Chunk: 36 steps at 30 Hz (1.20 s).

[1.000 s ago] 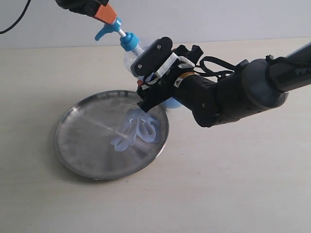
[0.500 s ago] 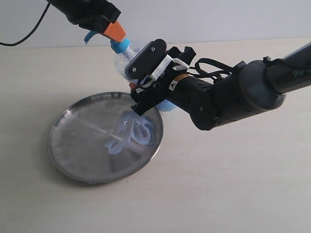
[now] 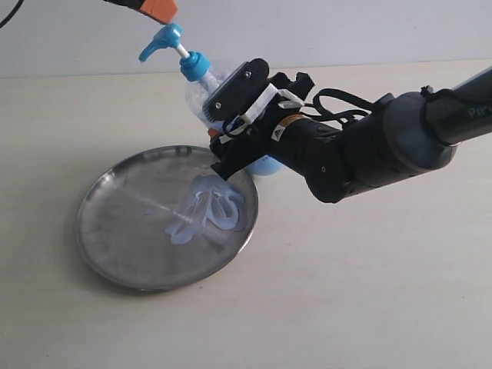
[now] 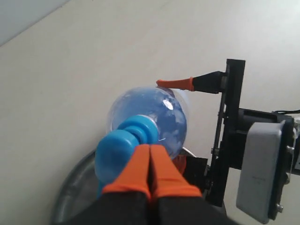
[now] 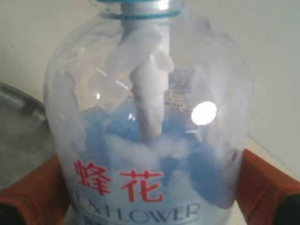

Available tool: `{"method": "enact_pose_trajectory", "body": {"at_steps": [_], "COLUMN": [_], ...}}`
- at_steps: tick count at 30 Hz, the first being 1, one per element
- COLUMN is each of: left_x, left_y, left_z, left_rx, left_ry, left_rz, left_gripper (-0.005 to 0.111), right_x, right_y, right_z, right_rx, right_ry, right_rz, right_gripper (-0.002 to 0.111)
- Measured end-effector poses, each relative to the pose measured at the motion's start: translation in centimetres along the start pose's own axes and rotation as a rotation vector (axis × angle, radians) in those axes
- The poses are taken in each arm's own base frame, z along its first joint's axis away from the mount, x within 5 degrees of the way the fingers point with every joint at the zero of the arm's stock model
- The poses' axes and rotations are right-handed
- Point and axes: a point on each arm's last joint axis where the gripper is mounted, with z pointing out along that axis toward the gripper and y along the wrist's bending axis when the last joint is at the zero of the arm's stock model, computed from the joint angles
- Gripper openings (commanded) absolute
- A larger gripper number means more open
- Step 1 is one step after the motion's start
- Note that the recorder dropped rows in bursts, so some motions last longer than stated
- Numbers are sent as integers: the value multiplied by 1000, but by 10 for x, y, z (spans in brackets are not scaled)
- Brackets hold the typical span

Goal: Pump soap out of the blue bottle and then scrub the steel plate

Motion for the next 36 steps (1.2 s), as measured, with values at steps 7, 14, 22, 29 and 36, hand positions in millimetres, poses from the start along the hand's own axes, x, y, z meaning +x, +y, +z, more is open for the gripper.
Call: {"method": "enact_pose_trajectory", "body": {"at_steps": [7,14,22,29,36], "left_x": [3,3,2,2,3], "left_y": [9,9,11,12,16], "left_z": [13,14,14,15,19], "left_rx": [-32,-35,-52,-59,-71], "left_ry": [29,28,18,15,14], "left_rz": [-12,-15,-8,-7,-10], "left_gripper": [0,0,0,0,0], "right_x": [0,0,0,0,0], "right_y": [0,0,-1,-1,-1], "right_z": [0,0,0,0,0], "right_rx": [-1,-4,-4,-9,-9], "right_ry": [-1,-4,-4,-5,-5], "right_rz": [4,16,22,15,26], "right_gripper": [0,0,0,0,0]}}
